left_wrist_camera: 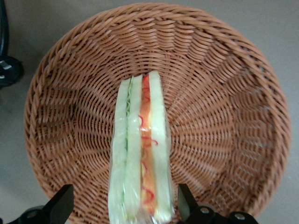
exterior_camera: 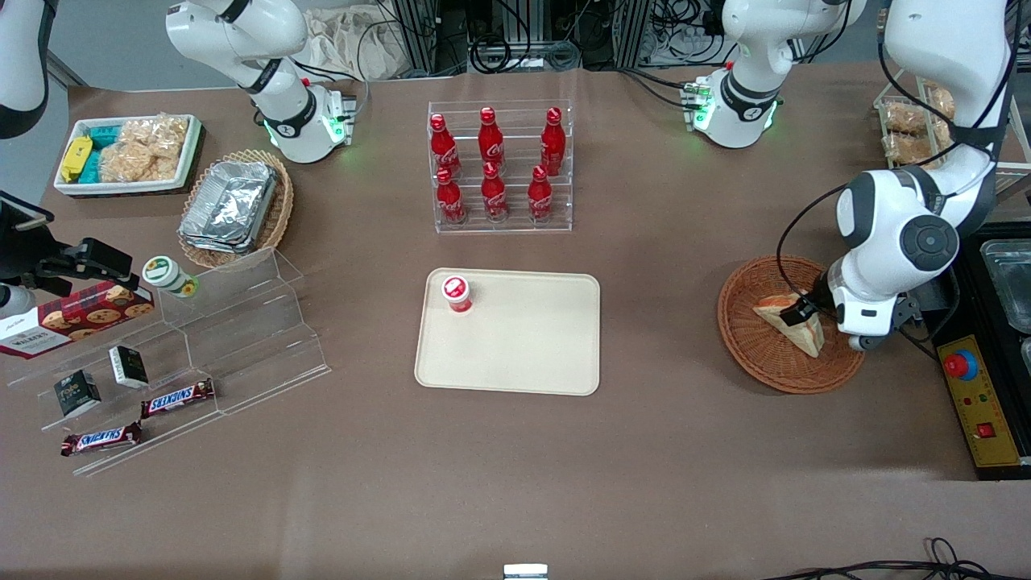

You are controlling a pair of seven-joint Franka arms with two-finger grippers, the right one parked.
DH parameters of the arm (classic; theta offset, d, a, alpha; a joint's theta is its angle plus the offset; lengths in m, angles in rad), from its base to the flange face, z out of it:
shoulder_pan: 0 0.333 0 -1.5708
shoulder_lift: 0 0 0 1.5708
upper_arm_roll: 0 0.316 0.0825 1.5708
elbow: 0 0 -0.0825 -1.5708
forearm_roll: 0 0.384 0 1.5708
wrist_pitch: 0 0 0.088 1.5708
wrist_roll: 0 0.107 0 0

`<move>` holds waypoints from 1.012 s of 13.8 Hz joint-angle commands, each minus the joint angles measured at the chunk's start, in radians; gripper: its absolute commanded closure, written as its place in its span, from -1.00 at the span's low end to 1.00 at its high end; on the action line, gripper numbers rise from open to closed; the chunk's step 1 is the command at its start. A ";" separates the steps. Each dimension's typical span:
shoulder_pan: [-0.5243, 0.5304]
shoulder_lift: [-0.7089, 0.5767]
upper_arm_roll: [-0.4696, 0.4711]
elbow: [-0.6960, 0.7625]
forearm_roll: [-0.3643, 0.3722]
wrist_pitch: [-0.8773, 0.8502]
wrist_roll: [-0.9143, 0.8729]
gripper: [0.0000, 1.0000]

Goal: Place sandwich from basket to tray
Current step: 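Close the left gripper on the sandwich's wrapped edge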

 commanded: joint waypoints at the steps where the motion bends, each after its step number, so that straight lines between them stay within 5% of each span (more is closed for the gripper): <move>1: 0.017 0.056 -0.002 -0.009 0.015 0.087 -0.016 -1.00; 3: 0.016 0.077 -0.002 -0.009 0.015 0.112 -0.013 -0.84; 4: 0.014 0.077 -0.002 -0.007 0.015 0.110 -0.016 -0.21; 5: 0.011 0.076 -0.002 -0.004 0.018 0.107 -0.010 0.64; 6: 0.011 0.071 -0.004 -0.004 0.027 0.100 -0.012 1.00; 9: 0.007 0.030 -0.011 0.046 0.027 -0.045 0.014 1.00; 14: -0.007 0.021 -0.085 0.337 0.024 -0.430 0.141 1.00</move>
